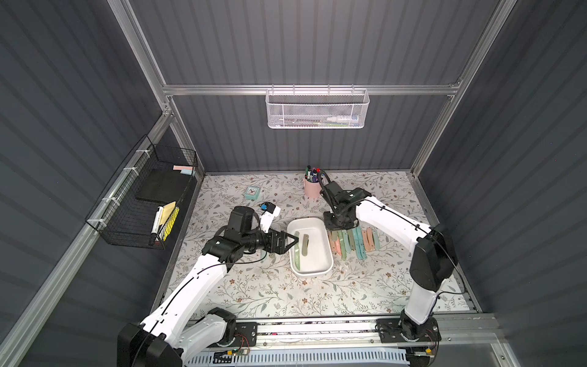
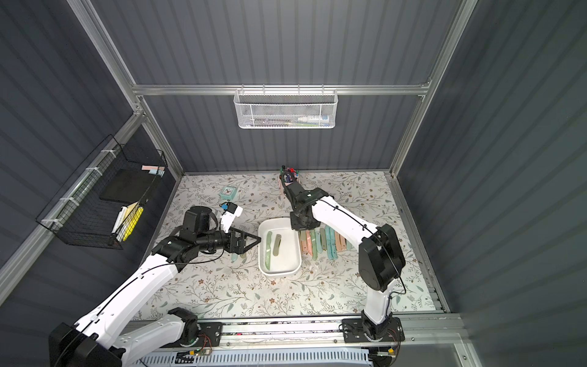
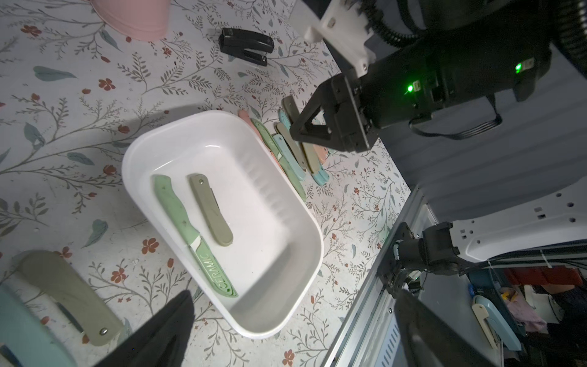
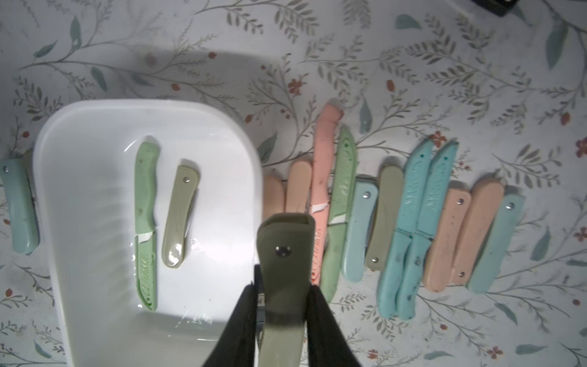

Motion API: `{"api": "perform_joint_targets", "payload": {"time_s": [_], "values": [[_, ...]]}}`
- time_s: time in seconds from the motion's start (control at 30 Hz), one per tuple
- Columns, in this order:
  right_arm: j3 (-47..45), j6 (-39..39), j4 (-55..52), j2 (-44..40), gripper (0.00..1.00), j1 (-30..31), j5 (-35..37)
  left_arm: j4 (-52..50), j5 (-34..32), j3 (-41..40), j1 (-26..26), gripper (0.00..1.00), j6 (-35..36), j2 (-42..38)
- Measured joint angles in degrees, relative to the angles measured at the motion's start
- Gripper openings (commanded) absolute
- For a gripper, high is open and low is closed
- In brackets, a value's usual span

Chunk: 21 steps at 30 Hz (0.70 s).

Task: Take the fruit knife out of the storage box
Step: Pick up the fruit knife from the storage box, then place the fruit knife at the center of the board.

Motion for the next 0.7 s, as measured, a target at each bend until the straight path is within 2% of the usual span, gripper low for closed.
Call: {"api": "perform_joint_targets", "payload": {"time_s": [0.33,0.7], "values": [[-15.7,-3.3,1.3,-4.1,0.24,-16.6,2.0,0.0,2.3,0.0,0.0,1.0,-0.1,1.1],[-18.1,-7.8,2.6,-1.7,0.24,-26.8,7.2,0.0,2.5,0.0,0.0,0.99,-0.1,1.1]]}}
